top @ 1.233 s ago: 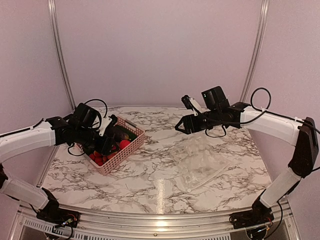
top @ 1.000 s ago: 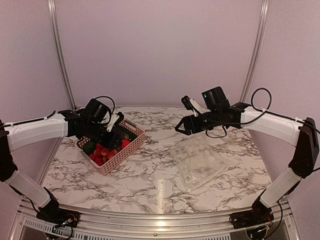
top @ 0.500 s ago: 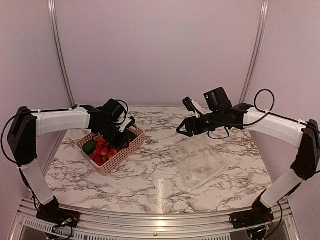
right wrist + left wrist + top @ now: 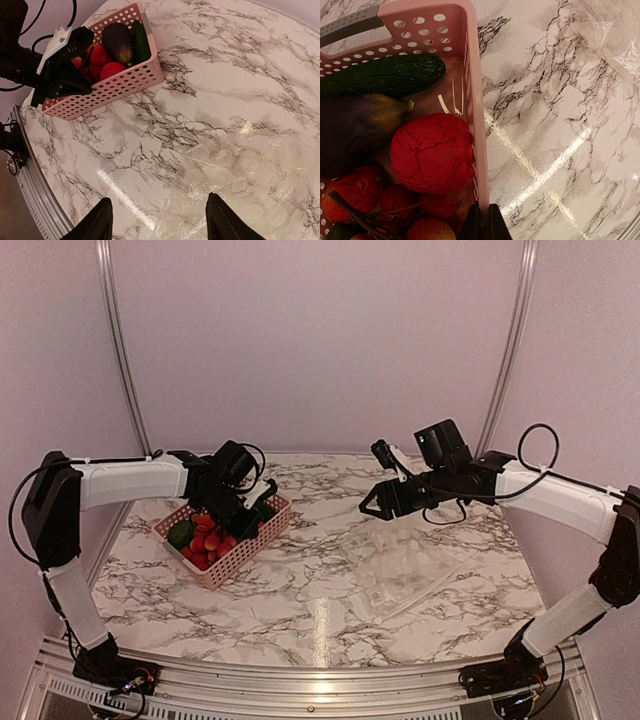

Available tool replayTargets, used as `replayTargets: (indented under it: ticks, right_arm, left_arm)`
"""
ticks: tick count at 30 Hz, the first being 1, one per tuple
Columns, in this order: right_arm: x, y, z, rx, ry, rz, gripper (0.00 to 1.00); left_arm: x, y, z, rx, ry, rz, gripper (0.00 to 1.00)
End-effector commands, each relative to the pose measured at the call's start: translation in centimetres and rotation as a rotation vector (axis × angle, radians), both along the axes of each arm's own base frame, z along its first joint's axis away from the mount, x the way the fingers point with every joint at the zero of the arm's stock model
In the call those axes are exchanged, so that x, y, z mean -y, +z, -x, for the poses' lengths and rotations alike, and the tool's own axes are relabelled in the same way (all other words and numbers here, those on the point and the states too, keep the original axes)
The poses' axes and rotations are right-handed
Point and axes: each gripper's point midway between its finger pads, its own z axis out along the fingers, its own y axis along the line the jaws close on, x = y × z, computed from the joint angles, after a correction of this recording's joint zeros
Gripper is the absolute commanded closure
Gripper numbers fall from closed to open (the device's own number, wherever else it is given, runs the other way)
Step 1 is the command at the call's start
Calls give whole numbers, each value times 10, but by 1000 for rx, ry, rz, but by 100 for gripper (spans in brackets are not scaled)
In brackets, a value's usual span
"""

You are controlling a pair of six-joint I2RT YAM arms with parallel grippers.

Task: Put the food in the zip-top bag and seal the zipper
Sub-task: Adjust the bin at the corner of the board.

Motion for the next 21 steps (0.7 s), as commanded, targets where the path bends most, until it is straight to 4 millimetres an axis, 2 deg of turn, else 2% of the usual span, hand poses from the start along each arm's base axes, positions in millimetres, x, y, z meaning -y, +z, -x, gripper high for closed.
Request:
replayTargets:
  ticks: [1, 8, 13, 14, 16, 18, 21]
  right_arm:
    - [7, 7, 12, -5, 0, 14, 40]
    - [17, 8, 28, -31, -2, 17, 40]
    - [19, 8, 34, -55, 4, 29, 40]
    - [20, 9, 34, -54, 3, 32, 40]
    - [22, 9, 34, -59, -4, 36, 40]
    - [23, 9, 37, -71, -10, 37, 40]
    - [29, 6, 45, -94, -32, 27, 40]
  left_arm:
    - [18, -7, -4, 26, -128, -8, 100]
    - [51, 9, -31, 174, -329, -25, 100]
    - [73, 2, -49, 175, -348, -12, 99]
    - [75, 1, -52, 177, -337, -12, 93]
    - [76, 2, -58, 193, -307, -19, 74]
    - [74, 14, -65, 232, -259, -24, 61]
    - [71, 41, -71, 285, -189, 4, 48]
